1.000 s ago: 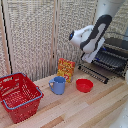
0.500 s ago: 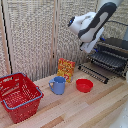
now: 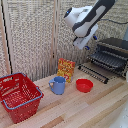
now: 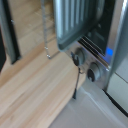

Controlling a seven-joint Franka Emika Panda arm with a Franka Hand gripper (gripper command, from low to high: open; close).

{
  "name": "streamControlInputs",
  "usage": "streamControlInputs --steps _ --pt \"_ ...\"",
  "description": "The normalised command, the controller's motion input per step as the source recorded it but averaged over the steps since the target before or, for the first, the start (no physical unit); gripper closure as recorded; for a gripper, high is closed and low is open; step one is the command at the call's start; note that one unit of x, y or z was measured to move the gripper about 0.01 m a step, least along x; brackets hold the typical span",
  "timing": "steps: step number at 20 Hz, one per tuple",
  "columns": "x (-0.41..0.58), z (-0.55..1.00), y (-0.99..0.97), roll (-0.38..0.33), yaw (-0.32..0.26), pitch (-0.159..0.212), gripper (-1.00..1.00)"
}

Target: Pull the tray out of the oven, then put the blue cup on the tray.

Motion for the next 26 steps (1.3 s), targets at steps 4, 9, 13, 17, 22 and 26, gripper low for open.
streamControlInputs --steps 4,9,13,17,22,26 --pt "0.383 0.14 0.56 0.303 -0.029 -0.055 -1.0" --pt "0.326 0.15 0.58 0.318 -0.01 -0.008 -1.0" --pt "0.244 0.12 0.63 0.307 0.0 0.0 -1.0" --pt "0.191 0.03 0.68 0.277 0.0 0.0 -1.0" --pt "0.055 0.0 0.73 0.24 0.0 0.0 -1.0" --pt "0.0 0.0 0.68 0.229 -0.005 0.015 -1.0"
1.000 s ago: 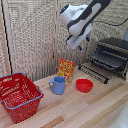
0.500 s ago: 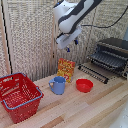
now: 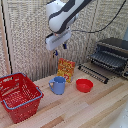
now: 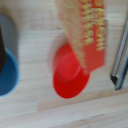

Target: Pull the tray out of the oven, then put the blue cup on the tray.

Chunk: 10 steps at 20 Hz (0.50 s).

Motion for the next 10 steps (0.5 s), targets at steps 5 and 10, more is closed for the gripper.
streamControlInputs --steps 5,10 --pt "-0.117 0.01 0.62 0.193 -0.026 0.039 -1.0" --pt "-0.452 0.08 0.46 0.064 -0.023 0.004 -1.0"
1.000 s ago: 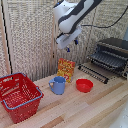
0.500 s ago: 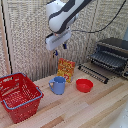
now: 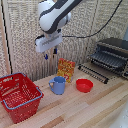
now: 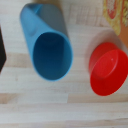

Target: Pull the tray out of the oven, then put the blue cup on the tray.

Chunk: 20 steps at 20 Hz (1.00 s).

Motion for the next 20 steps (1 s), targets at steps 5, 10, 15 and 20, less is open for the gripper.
streamControlInputs --steps 5,10,15,20 --pt "-0.406 0.06 0.07 0.004 -0.003 0.003 -1.0" --pt "-0.367 -0.08 -0.23 0.001 0.005 0.008 -1.0" --pt "-0.47 0.0 -0.4 0.006 0.001 -0.021 -1.0" --pt "-0.387 -0.06 -0.53 0.044 -0.002 -0.023 -1.0"
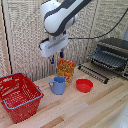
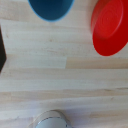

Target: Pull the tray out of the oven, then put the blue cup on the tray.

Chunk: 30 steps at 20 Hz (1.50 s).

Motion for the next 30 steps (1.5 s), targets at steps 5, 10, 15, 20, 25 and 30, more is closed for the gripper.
streamControlInputs --steps 5,10,15,20,25,30 --pt "-0.083 -0.28 -0.6 0.081 -0.006 -0.024 -1.0" --pt "-0.007 -0.37 -0.46 0.041 0.007 -0.016 -1.0" --pt "-0.025 -0.48 -0.14 0.048 0.001 -0.026 -1.0" --pt "-0.001 -0.5 -0.01 0.016 0.0 -0.078 -1.0" --pt "-0.062 -0.49 -0.07 0.018 0.0 -0.024 -1.0" --pt "-0.029 -0.11 -0.01 0.028 0.017 0.018 1.0"
